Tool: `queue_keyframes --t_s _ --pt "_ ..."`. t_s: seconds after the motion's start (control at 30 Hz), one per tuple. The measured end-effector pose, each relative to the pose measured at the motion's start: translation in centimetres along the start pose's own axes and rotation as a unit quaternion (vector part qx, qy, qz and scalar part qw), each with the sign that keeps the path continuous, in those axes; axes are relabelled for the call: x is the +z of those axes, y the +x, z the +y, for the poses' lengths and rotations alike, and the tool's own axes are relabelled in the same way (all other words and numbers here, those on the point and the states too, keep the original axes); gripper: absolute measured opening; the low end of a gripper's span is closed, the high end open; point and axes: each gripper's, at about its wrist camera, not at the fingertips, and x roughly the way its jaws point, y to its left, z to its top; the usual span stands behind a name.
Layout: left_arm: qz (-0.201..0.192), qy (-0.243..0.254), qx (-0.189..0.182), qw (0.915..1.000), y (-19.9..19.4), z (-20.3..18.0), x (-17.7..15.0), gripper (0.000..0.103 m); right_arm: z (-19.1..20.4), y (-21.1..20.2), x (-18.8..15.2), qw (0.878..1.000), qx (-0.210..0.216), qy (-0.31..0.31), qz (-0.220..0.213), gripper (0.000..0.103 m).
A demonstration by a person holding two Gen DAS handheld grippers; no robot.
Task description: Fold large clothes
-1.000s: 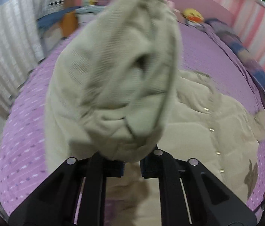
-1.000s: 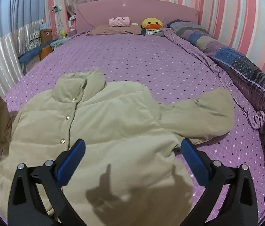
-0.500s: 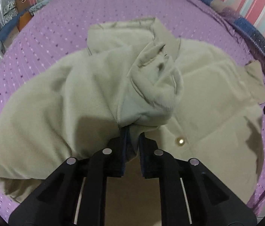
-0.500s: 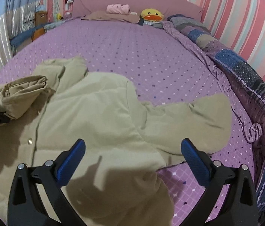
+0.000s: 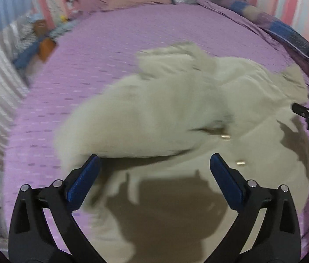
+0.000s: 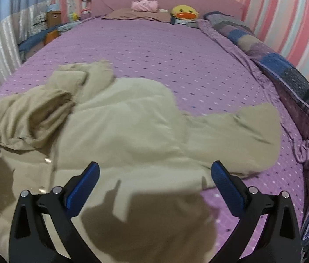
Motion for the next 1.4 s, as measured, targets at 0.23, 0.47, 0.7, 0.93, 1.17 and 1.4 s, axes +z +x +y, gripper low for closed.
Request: queue_keyframes --t_s 0.23,0.47,0.7,0.93,1.17,1.4 --pt "-0.001 -0.078 0.049 0.9957 -0.6 12.8 0.0 0.1 8.4 -1.1 3.2 0.998 0.028 -0.057 -0.025 0.101" --pt "0.021 -0.187 -0.018 0.982 4.0 18.5 -1.9 0.1 14.6 1.0 4.8 0.994 0.087 -0.073 0.004 0.087" --pt "0.019 -0.164 0.008 0.9862 5.4 13.5 -2.1 0.1 16.9 6.1 4.1 0.984 0.148 -0.056 0.082 0.02" --pt "-0.008 -0.156 -0.007 0.9877 2.3 12.5 -0.8 0.1 10.8 -0.4 6.1 0.996 0.047 -0.072 -0.034 0.011" --pt "0.006 -0.124 -0.019 0.9921 3.2 8.5 0.1 0.1 0.2 2.1 1.9 0.998 -0.02 0.0 0.059 0.017" --pt "0.016 -0.099 -0.027 0.9946 4.1 5.4 1.5 0.1 -3.1 -1.0 2.4 0.998 0.007 0.057 0.016 0.041"
